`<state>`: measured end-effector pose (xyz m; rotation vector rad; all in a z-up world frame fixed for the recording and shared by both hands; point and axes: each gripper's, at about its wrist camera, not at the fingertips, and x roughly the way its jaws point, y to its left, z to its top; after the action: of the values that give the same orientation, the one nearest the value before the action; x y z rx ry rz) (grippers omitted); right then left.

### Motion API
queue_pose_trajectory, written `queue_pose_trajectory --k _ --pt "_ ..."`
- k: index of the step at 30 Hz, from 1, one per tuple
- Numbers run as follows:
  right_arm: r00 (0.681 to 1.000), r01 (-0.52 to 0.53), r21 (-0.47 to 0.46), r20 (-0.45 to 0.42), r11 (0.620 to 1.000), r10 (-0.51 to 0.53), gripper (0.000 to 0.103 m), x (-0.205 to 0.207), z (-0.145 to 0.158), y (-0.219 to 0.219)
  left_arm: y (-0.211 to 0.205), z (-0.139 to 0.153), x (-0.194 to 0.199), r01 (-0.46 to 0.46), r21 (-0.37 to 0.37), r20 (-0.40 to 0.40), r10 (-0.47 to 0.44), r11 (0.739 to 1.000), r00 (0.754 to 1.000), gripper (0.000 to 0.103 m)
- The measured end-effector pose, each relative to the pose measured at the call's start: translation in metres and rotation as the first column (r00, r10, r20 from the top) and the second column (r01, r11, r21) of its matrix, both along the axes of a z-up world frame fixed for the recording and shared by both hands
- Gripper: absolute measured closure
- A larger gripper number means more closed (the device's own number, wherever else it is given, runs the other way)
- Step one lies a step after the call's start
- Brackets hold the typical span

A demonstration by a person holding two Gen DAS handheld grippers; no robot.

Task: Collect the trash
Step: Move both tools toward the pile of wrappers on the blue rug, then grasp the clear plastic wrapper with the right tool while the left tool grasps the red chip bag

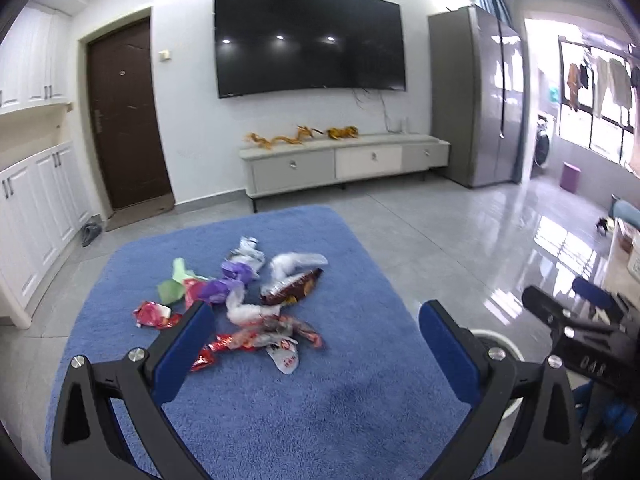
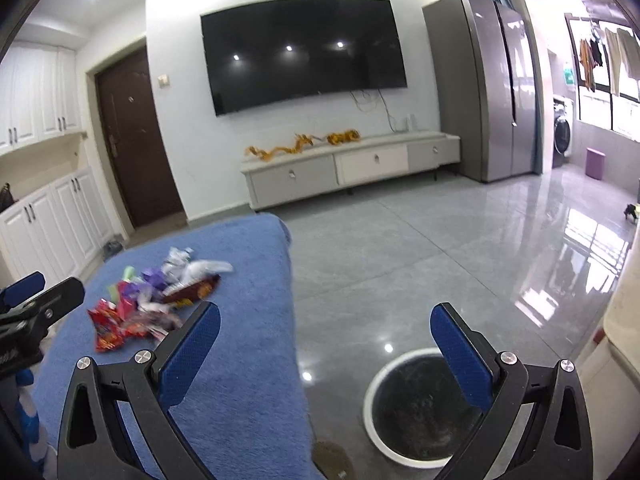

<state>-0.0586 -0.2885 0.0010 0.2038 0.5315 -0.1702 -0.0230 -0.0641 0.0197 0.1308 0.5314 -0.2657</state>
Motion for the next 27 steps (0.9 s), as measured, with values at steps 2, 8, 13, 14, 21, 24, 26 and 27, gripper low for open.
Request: queue_pose_trajectory --k 2,8,13,14,21,24,26,27 --pt "0.999 0.008 -0.004 -0.037 1.000 -0.009 0.000 0.006 -0.006 -0.002 0.006 -0.009 0.006 0.010 -0.006 -0.019 -0.010 1.000 1.000 0.000" --pt "0.994 0.008 -0.012 -0.108 1.000 -0.009 0.000 0.024 -0.014 0.002 0.059 -0.026 0.031 -0.073 -0.029 -0.055 0.071 0.997 0.996 0.000" --pt "0.988 -0.055 -0.017 -0.148 0.998 0.052 0.000 0.049 -0.018 0.020 0.125 -0.046 0.057 -0.210 -0.019 -0.106 0.207 0.978 0.973 0.000" --pt "0.983 -0.085 -0.016 -0.164 0.996 0.081 0.001 0.057 -0.021 0.028 0.144 -0.052 0.064 -0.247 -0.026 -0.131 0.242 0.969 0.961 0.000" --pt "0.917 -0.312 0.039 -0.250 0.949 0.312 0.040 0.115 -0.046 0.087 0.193 -0.078 0.089 -0.278 -0.061 -0.242 0.256 0.959 0.936 0.012" --pt "0.868 -0.403 0.087 -0.278 0.911 0.411 0.050 0.143 -0.061 0.111 0.192 -0.090 0.097 -0.235 -0.073 -0.290 0.205 0.969 0.935 0.018" --pt "0.831 -0.453 0.124 -0.301 0.883 0.468 0.059 0.160 -0.074 0.128 0.190 -0.094 0.100 -0.211 -0.077 -0.301 0.179 0.974 0.937 0.019" --pt "0.814 -0.469 0.140 -0.315 0.872 0.488 0.063 0.168 -0.080 0.135 0.189 -0.096 0.103 -0.200 -0.083 -0.307 0.166 0.976 0.937 0.020"
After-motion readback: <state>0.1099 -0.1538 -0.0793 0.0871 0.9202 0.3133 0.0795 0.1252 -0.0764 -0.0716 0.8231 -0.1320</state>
